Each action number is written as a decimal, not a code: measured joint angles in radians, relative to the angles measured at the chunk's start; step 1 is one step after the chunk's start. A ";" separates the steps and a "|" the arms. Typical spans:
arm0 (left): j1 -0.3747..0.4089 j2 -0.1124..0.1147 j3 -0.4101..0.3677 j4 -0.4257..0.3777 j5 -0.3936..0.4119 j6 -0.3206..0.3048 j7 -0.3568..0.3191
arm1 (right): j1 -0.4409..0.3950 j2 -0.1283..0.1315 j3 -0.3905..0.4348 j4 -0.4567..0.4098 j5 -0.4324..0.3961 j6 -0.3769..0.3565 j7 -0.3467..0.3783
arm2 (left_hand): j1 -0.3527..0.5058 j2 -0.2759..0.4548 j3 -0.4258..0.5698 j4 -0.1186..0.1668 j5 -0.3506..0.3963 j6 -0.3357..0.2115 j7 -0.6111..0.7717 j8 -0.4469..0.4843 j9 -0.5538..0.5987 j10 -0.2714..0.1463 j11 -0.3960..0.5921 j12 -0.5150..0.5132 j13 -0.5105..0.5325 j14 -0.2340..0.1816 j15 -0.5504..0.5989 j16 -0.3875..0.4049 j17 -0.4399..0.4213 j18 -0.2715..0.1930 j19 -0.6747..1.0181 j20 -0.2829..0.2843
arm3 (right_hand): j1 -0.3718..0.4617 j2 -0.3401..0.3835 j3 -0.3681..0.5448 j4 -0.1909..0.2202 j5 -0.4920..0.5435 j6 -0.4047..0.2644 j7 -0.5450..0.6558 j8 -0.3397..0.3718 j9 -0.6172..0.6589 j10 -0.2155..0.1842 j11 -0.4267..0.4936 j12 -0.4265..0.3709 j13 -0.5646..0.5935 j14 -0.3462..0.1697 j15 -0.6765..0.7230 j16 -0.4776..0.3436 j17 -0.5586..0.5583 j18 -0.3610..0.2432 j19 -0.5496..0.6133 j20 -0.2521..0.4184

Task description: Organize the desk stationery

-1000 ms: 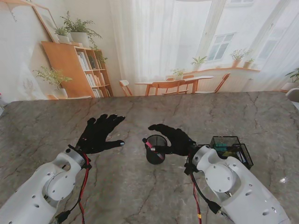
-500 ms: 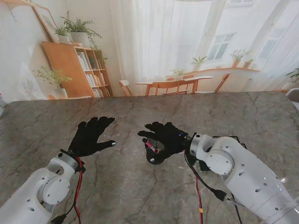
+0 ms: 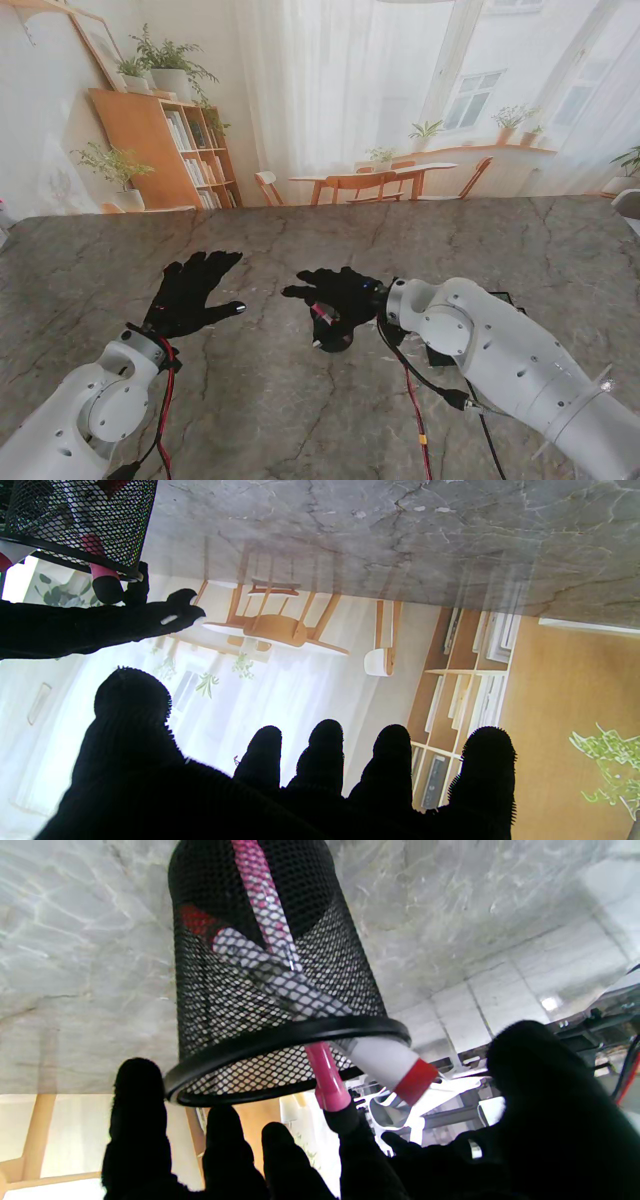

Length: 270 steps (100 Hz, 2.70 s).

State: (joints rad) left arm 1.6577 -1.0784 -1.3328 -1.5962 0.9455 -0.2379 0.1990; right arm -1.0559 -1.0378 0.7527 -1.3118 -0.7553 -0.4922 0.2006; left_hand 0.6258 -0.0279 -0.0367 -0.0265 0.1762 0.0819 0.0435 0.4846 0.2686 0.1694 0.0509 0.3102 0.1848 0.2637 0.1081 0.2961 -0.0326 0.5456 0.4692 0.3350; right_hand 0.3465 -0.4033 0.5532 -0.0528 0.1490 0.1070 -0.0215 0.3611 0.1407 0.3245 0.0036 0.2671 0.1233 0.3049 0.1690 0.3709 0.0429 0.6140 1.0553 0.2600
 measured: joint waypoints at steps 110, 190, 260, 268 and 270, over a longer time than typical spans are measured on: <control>0.000 -0.004 0.000 0.002 -0.008 -0.001 0.020 | 0.111 0.006 -0.035 0.118 -0.196 -0.226 -0.114 | 0.048 0.052 0.001 -0.024 0.018 0.000 0.002 0.007 0.010 0.000 0.002 0.002 0.004 -0.010 0.000 0.000 0.002 -0.011 0.000 0.025 | 0.164 -0.308 0.181 0.042 0.118 -0.140 0.817 0.663 0.366 -0.134 0.670 0.560 0.390 -0.096 0.695 0.212 0.621 -0.367 0.235 0.266; -0.008 -0.004 0.013 0.010 -0.006 -0.001 0.021 | -0.232 0.058 0.387 -0.097 -0.353 -0.236 0.026 | 0.050 0.065 -0.001 -0.014 0.027 0.000 0.003 0.014 0.010 0.000 0.002 0.002 0.010 -0.017 0.000 0.000 0.003 -0.020 0.000 0.036 | 0.112 -0.238 0.177 0.042 0.105 -0.144 0.810 0.618 0.346 -0.145 0.691 0.538 0.390 -0.120 0.695 0.211 0.558 -0.358 0.210 0.253; -0.013 -0.004 0.022 0.015 -0.007 0.001 0.020 | -0.289 0.073 0.444 -0.145 -0.341 -0.246 0.098 | 0.050 0.062 0.000 -0.014 0.027 0.000 0.004 0.014 0.010 0.000 0.002 0.002 0.010 -0.017 0.000 0.000 0.011 -0.020 -0.001 0.037 | 0.058 -0.006 0.037 0.042 0.063 -0.114 0.301 0.557 0.202 -0.078 0.291 0.349 0.281 -0.107 0.442 0.120 0.226 -0.247 0.134 0.258; -0.013 -0.004 0.022 0.015 -0.007 0.002 0.020 | -0.293 0.073 0.448 -0.146 -0.339 -0.248 0.102 | 0.057 0.062 -0.003 -0.005 0.027 0.000 0.003 0.014 0.010 0.000 0.002 0.002 0.010 -0.017 0.000 0.000 0.011 -0.020 -0.001 0.037 | 0.032 0.015 0.017 0.039 0.041 -0.107 0.276 0.544 0.191 -0.073 0.250 0.340 0.271 -0.096 0.385 0.103 0.200 -0.217 0.103 0.242; -0.013 -0.004 0.022 0.015 -0.008 0.002 0.020 | -0.293 0.073 0.450 -0.146 -0.338 -0.249 0.103 | 0.059 0.062 0.000 -0.017 0.027 0.000 0.004 0.014 0.010 0.000 0.002 0.002 0.010 -0.017 0.000 0.000 0.011 -0.020 -0.001 0.037 | 0.027 0.020 0.018 0.039 0.038 -0.104 0.273 0.542 0.190 -0.070 0.240 0.339 0.271 -0.092 0.369 0.097 0.191 -0.211 0.100 0.234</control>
State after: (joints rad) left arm 1.6448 -1.0824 -1.3111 -1.5811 0.9380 -0.2363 0.2193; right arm -1.3494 -0.9648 1.2022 -1.4583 -1.0934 -0.7409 0.3040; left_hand 0.6851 0.0343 -0.0363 -0.0434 0.2037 0.0819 0.0470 0.4988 0.2790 0.1691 0.0533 0.3126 0.1948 0.2467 0.1081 0.2962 -0.0212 0.5252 0.4686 0.3718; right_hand 0.3738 -0.3835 0.5713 -0.0139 0.1870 0.0030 0.2517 0.9033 0.3311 0.2544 0.2440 0.6057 0.3948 0.2127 0.5376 0.4684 0.2334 0.4028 1.1556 0.4942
